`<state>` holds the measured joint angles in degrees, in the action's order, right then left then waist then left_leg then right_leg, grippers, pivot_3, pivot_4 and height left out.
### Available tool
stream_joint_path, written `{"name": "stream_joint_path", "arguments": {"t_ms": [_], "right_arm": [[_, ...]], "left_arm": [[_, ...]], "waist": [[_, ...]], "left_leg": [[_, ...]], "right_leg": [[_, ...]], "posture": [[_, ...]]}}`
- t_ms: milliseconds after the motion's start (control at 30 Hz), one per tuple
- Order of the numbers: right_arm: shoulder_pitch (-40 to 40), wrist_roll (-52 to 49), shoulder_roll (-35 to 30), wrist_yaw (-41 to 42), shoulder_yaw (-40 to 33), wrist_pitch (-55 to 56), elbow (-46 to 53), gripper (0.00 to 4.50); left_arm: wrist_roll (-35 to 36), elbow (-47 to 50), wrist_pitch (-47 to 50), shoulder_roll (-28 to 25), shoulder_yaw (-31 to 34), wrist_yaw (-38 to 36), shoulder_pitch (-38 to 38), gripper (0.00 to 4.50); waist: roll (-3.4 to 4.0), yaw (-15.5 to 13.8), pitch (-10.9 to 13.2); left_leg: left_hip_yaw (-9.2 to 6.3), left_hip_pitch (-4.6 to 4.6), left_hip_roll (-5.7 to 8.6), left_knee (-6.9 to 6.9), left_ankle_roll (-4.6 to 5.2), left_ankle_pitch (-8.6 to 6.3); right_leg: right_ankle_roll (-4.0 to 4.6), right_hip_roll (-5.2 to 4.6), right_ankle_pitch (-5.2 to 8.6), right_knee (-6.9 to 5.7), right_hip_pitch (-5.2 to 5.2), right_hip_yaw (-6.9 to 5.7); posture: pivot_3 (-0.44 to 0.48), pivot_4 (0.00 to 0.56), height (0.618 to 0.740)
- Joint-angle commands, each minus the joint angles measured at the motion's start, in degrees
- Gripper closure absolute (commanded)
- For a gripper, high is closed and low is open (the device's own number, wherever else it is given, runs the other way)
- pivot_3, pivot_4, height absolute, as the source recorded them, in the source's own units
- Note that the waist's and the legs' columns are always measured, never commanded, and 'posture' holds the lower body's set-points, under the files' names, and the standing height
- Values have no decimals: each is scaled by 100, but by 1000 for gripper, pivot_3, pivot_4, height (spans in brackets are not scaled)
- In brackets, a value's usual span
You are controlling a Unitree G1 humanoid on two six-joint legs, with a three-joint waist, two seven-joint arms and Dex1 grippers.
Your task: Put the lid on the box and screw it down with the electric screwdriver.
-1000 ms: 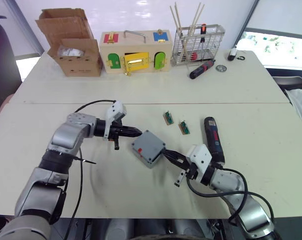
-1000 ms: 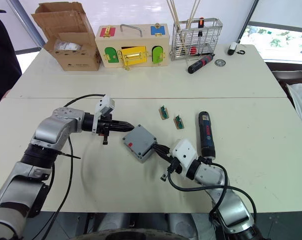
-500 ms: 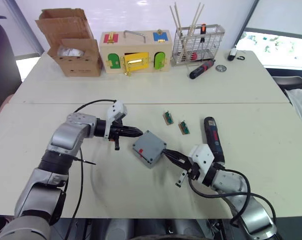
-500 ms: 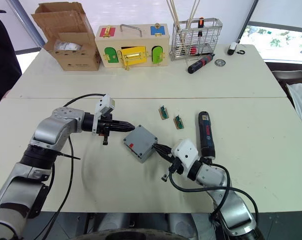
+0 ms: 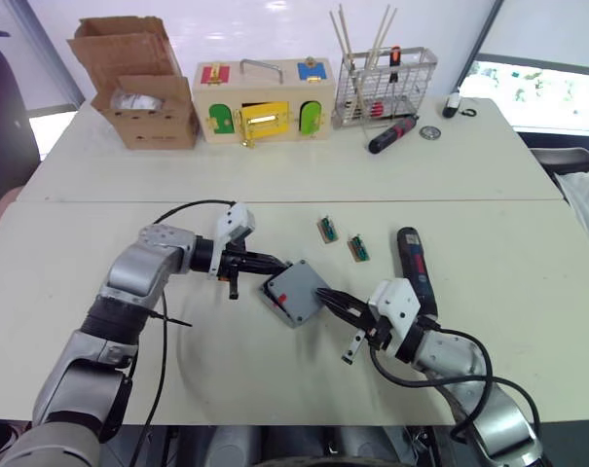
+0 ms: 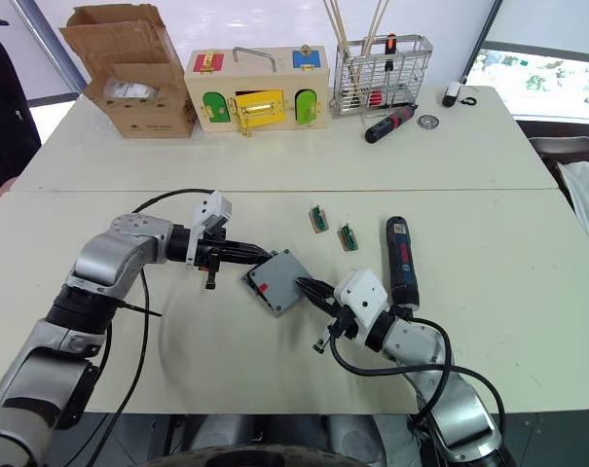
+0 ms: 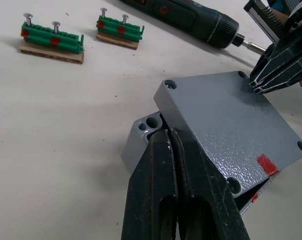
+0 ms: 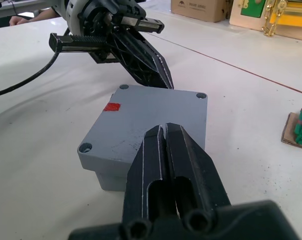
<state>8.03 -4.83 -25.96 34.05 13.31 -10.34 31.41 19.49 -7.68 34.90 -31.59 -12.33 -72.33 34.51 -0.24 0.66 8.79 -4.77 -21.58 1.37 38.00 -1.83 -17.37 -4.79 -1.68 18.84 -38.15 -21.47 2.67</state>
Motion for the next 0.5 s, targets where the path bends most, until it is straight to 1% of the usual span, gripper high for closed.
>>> {"name": "stream_joint_path", "arguments": {"t_ms": [33,267,400,500], "right_arm": [[14,-40,42,1,83,67,175,4458],[-179,-51,69,-101,-51,124,145,4458],[-375,-218,119,-215,-291,-55,358,4458],[-372,-425,17,-182,-518,-305,591,4458]], "left_arm": [[44,89,-29,-53,76,12,53,4463],[-62,-236,-201,-206,173,48,149,4463],[-62,-301,-267,-264,173,27,158,4463],[-45,-274,-256,-268,181,39,160,4463]], "waist": [[0,2,0],[0,10,0],[0,-1,0],[0,-2,0]], "left_leg": [[0,0,0,0,0,0],[0,0,0,0,0,0],[0,0,0,0,0,0],[0,0,1,0,0,0]], "right_leg": [[0,0,0,0,0,0],[0,1,0,0,-1,0],[0,0,0,0,-1,0],[0,-2,0,0,-1,0]], "posture": [[0,150,740],[0,150,740],[0,150,740],[0,150,740]]}}
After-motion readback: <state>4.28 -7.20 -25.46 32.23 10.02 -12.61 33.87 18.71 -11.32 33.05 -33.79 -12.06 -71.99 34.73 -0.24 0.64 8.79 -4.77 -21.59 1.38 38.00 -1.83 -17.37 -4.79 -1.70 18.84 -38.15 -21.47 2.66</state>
